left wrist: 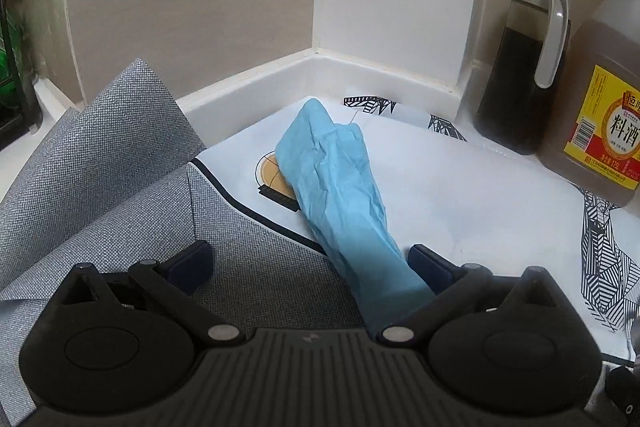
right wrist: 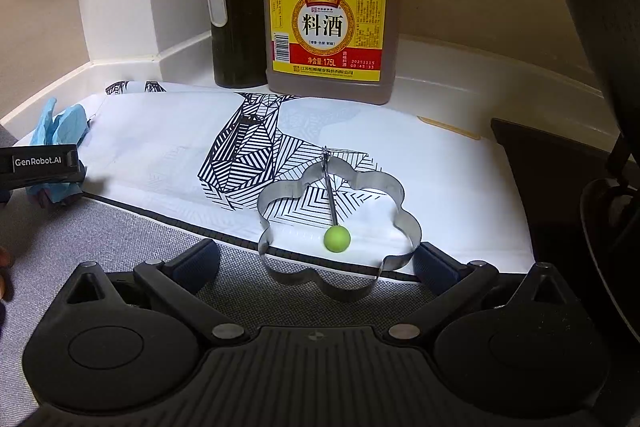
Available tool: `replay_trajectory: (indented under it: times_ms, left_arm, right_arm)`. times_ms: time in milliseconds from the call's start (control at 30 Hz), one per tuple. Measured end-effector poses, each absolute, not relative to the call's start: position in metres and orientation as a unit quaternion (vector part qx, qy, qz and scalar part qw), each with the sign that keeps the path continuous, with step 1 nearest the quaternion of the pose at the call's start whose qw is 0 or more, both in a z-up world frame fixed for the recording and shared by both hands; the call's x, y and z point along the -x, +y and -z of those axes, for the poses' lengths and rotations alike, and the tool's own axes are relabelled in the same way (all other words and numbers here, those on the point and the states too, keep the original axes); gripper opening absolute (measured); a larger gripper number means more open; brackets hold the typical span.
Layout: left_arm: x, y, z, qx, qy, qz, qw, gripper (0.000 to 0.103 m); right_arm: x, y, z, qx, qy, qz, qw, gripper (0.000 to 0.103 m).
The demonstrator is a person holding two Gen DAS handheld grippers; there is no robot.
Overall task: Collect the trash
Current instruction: 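Move the left tool to the blue glove while the right approaches the metal egg ring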
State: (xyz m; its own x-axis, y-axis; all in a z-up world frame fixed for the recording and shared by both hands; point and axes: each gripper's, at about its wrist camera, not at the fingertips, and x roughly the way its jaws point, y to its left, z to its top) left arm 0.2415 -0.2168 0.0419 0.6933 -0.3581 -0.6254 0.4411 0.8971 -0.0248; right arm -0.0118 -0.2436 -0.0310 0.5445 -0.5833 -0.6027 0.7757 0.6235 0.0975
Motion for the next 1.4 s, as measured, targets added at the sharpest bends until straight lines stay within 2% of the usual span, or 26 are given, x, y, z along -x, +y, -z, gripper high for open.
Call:
replay_trajectory:
  times_ms: [1400]
  left_arm:
    - [-0.2397, -0.2202, -0.0426, -0.068, 0.325, 0.216, 0.918, 0.103]
  right_arm:
    - [0.0115, -0.2434, 0.0302, -0.178, 0.267, 0.396, 0.86, 0.103]
